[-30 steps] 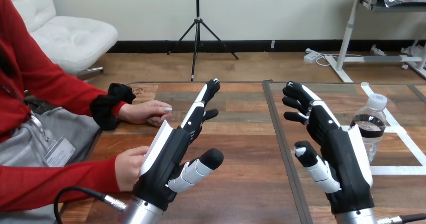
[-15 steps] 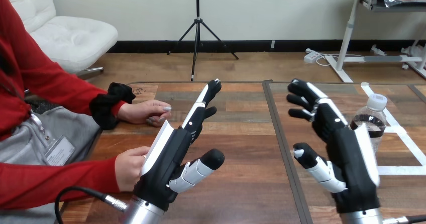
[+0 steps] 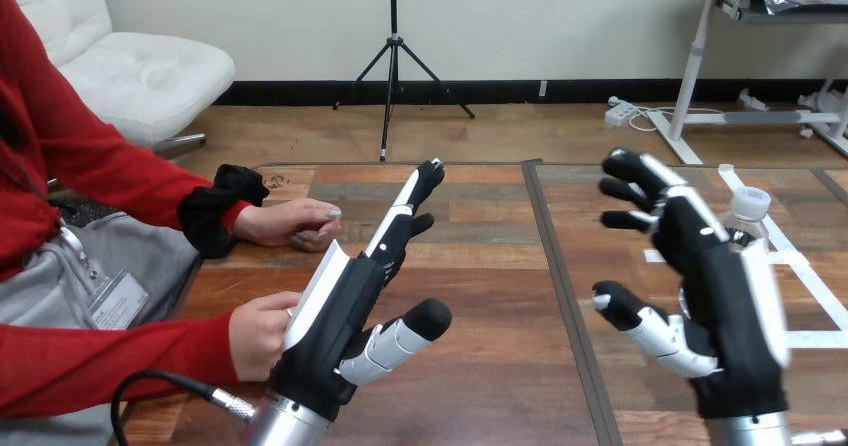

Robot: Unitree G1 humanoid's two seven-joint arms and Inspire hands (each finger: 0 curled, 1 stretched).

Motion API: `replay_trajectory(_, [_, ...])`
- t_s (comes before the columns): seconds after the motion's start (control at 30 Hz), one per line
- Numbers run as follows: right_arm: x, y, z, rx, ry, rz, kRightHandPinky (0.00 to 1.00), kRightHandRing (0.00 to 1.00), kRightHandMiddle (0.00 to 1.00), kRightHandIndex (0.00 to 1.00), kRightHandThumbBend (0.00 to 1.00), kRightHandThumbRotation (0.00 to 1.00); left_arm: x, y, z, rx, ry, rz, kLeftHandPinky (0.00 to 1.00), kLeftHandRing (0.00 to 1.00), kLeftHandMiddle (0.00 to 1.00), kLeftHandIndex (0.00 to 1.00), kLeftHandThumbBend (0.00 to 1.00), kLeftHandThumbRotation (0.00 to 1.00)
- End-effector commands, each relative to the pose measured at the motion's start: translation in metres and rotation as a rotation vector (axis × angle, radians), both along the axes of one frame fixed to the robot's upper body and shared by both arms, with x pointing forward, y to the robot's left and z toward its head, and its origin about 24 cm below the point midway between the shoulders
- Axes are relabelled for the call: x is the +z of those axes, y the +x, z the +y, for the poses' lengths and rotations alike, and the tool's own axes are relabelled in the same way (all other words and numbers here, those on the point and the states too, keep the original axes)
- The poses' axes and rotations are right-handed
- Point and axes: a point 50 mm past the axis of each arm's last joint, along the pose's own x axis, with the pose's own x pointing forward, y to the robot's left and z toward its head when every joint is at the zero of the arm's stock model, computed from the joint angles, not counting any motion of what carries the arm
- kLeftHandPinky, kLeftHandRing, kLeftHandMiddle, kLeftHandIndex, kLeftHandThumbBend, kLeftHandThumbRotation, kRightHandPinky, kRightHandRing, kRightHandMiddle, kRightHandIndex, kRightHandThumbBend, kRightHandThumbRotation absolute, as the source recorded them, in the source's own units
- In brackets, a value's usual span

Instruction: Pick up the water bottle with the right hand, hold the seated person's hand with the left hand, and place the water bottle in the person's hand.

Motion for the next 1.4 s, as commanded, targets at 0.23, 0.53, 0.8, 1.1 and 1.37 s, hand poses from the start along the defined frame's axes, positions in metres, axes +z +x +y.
replay_trajectory(0.23, [0.032,0.003,-0.01,-0.058,0.014,-0.183,0.68,0.79,0.83,0.83,1.0,0.62,0.016,0.008,-0.004,-0.001,-0.025,-0.08,0.92,1.0,1.0,1.0,1.0,1.0])
replay_trajectory(0.53, [0.038,-0.001,-0.018,-0.106,0.041,-0.229,0.67,0.77,0.81,0.82,1.0,0.59,0.016,0.008,-0.005,-0.005,-0.025,-0.079,0.92,1.0,1.0,1.0,1.0,1.0])
replay_trajectory(0.8, [0.043,-0.004,-0.025,-0.14,0.043,-0.268,0.67,0.76,0.81,0.82,1.0,0.58,0.016,0.008,-0.005,-0.003,-0.022,-0.082,0.92,1.0,1.0,1.0,1.0,1.0])
replay_trajectory(1.1, [0.045,-0.007,-0.033,-0.189,0.056,-0.295,0.67,0.76,0.81,0.82,1.0,0.59,0.016,0.008,-0.006,-0.007,-0.02,-0.074,0.91,1.0,1.0,1.0,1.0,1.0])
replay_trajectory(1.37, [0.044,-0.008,-0.039,-0.242,0.068,-0.309,0.66,0.76,0.8,0.82,1.0,0.61,0.015,0.008,-0.007,-0.004,-0.023,-0.073,0.91,1.0,1.0,1.0,1.0,1.0])
